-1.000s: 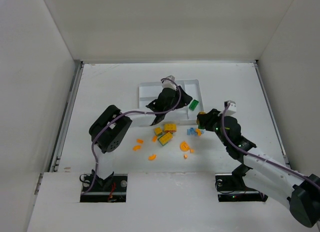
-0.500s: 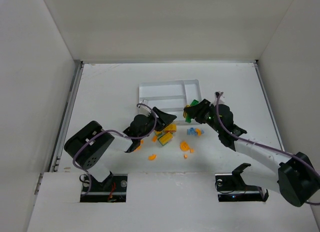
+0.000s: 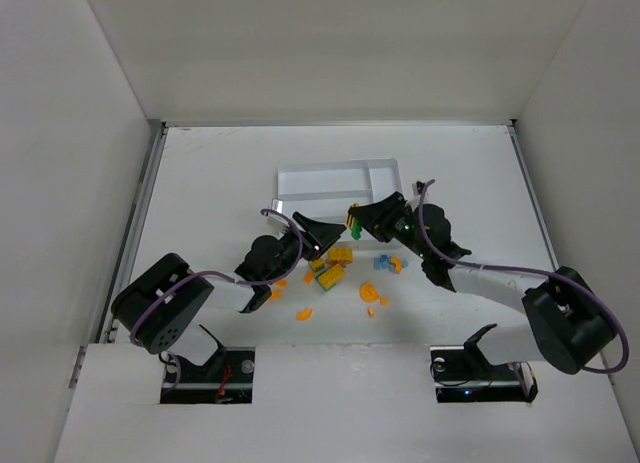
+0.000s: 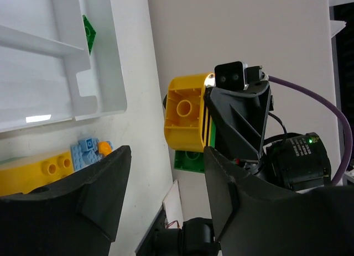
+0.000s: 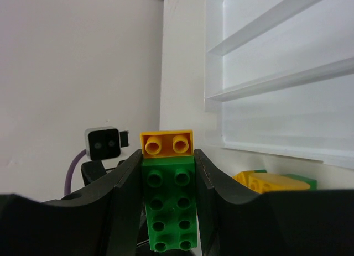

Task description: Sort the legos into containers by color

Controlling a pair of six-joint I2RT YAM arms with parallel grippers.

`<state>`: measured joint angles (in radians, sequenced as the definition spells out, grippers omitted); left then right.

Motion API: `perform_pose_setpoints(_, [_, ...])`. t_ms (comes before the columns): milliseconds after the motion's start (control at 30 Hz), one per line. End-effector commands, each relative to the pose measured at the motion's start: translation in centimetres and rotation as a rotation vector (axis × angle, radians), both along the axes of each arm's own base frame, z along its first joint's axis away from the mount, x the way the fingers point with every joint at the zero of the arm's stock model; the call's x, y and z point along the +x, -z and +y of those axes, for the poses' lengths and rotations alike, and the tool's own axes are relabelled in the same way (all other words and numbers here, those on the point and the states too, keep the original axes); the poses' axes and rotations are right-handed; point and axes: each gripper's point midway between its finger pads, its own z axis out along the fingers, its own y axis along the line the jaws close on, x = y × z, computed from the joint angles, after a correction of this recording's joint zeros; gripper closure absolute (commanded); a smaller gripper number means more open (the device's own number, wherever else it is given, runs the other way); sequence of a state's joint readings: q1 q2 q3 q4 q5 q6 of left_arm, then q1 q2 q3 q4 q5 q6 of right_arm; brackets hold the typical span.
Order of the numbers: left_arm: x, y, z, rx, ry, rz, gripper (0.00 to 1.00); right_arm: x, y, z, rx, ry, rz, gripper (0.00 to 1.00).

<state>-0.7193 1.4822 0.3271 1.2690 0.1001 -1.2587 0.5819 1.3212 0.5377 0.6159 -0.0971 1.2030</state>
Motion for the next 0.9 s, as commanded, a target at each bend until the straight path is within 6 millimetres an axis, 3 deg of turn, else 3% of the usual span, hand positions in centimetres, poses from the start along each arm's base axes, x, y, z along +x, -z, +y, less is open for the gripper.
perform_pose_setpoints(0, [0.4, -6.6, 0.2, -0.171, -0.013, -0.188, 0.48, 0.0, -4.9, 2.1, 0.161, -0.056, -0.092, 0.77])
perform_pose_setpoints(467, [1.1, -7.9, 0.0, -0.195, -0.033, -0.216, 0.49, -0.8, -4.0, 3.8, 0.296, -0.135, -0.033, 0.77])
perform_pose_setpoints(867, [2.0, -8.7, 0.7, -0.208, -0.079, -0.229, 0.71, -0.9, -2.9, 4.1, 0.365, -0.148, 0.018, 0.76])
